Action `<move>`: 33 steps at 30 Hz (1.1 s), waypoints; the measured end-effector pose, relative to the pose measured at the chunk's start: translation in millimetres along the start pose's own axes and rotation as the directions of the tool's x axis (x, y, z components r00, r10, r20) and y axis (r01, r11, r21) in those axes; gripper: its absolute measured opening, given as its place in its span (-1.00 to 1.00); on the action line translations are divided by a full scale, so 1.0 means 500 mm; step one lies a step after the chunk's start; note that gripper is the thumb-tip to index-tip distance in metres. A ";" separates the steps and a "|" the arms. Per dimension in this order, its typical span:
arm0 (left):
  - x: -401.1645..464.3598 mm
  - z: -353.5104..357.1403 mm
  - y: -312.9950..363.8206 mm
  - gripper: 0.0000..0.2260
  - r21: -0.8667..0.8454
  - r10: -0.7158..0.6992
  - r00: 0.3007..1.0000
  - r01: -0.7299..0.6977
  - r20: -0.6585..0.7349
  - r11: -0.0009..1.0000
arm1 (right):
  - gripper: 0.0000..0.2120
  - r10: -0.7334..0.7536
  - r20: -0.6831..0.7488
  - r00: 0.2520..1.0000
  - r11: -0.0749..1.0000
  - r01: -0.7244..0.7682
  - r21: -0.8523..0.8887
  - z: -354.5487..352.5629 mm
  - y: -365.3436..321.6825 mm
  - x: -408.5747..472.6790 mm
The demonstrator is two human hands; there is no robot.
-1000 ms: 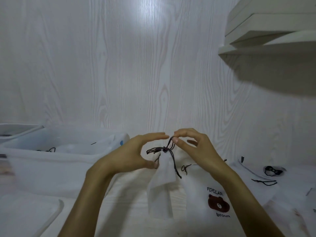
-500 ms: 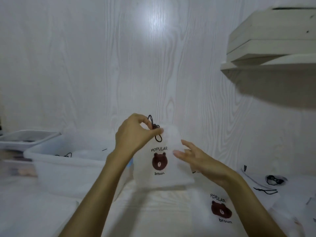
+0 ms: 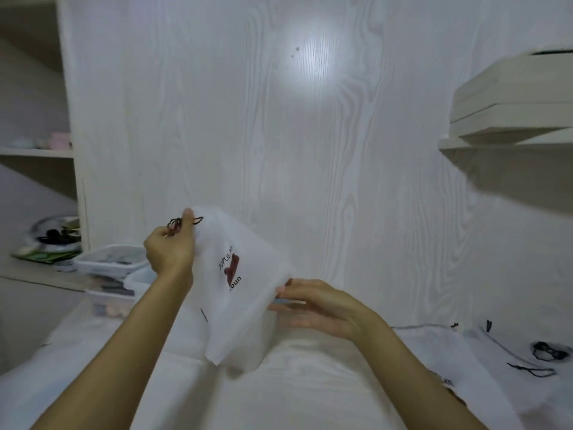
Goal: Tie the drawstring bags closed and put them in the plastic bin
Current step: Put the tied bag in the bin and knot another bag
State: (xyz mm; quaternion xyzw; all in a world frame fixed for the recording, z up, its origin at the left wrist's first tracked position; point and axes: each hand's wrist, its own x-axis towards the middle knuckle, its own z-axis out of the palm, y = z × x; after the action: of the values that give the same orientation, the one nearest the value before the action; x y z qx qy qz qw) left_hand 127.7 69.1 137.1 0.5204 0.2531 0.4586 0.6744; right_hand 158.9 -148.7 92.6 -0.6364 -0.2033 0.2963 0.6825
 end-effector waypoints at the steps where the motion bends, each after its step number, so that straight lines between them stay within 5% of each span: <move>1: 0.007 -0.005 0.001 -0.69 -0.041 -0.055 0.998 0.054 -0.022 0.998 | -0.68 -0.020 -0.009 1.000 1.000 0.020 -0.017 0.016 -0.005 0.014; 4: 0.023 -0.021 0.006 -0.48 -0.042 -0.189 0.982 0.188 -0.021 0.981 | -0.62 -0.131 -0.104 0.986 0.989 0.123 -0.079 0.057 -0.031 0.056; 6: 0.041 -0.032 0.010 -0.32 -0.017 -0.280 0.952 0.284 0.121 0.959 | -0.58 -0.208 -0.229 0.951 0.977 0.188 -0.105 0.069 -0.054 0.085; 10: 0.079 -0.058 -0.001 -0.62 0.217 -0.333 0.815 0.258 0.474 0.941 | -0.46 -0.271 -0.530 0.804 0.958 0.280 -0.065 0.062 -0.088 0.146; 12: 0.088 -0.056 -0.020 -0.60 0.193 -0.245 0.859 0.175 0.449 0.966 | -0.36 -0.232 -0.590 0.773 0.967 0.247 -0.057 0.053 -0.093 0.163; 15: 0.089 -0.055 -0.046 -0.57 0.104 -0.104 0.948 0.076 0.301 0.992 | -0.13 -0.112 -0.407 0.907 0.994 0.101 -0.049 0.062 -0.075 0.163; 18: 0.101 -0.055 -0.080 -0.58 0.186 0.052 0.981 -0.087 0.186 0.979 | -0.19 -0.231 -0.359 0.905 0.945 0.120 -0.305 0.065 -0.041 0.170; 22: 0.105 -0.072 -0.095 -0.58 0.529 0.354 0.919 -0.390 0.173 0.754 | -0.74 -0.591 -0.391 0.706 0.708 0.221 -0.671 0.047 -0.003 0.195; 25: 0.119 -0.085 -0.110 -0.41 0.776 0.370 0.877 -0.455 0.306 0.437 | -0.86 -0.659 -0.243 0.711 0.498 0.171 -0.850 0.041 0.022 0.203; 27: 0.127 -0.089 -0.114 -0.38 0.860 0.365 0.863 -0.450 0.350 0.241 | -0.78 -0.595 -0.168 0.786 0.382 0.092 -0.920 0.038 0.022 0.204; 29: 0.131 -0.087 -0.118 -0.57 0.842 0.315 0.828 -0.523 0.465 0.130 | -0.66 -0.422 -0.153 0.894 0.227 -0.059 -0.972 0.029 0.014 0.211; 31: 0.134 -0.078 -0.119 -0.78 0.773 0.098 0.788 -0.616 0.608 0.151 | -0.54 -0.169 -0.199 0.965 0.105 -0.183 -0.977 0.020 0.004 0.219; 33: 0.129 -0.072 -0.113 -0.75 0.768 -0.157 0.752 -0.625 0.640 0.137 | -0.53 -0.041 -0.189 0.981 0.091 -0.184 -0.979 0.016 -0.005 0.221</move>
State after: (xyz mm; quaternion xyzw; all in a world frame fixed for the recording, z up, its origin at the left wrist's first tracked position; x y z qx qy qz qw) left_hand 147.5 140.6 81.4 0.9704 0.1687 0.1093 0.1338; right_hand 236.1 -69.7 85.1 -0.9607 -0.2601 0.0606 0.0756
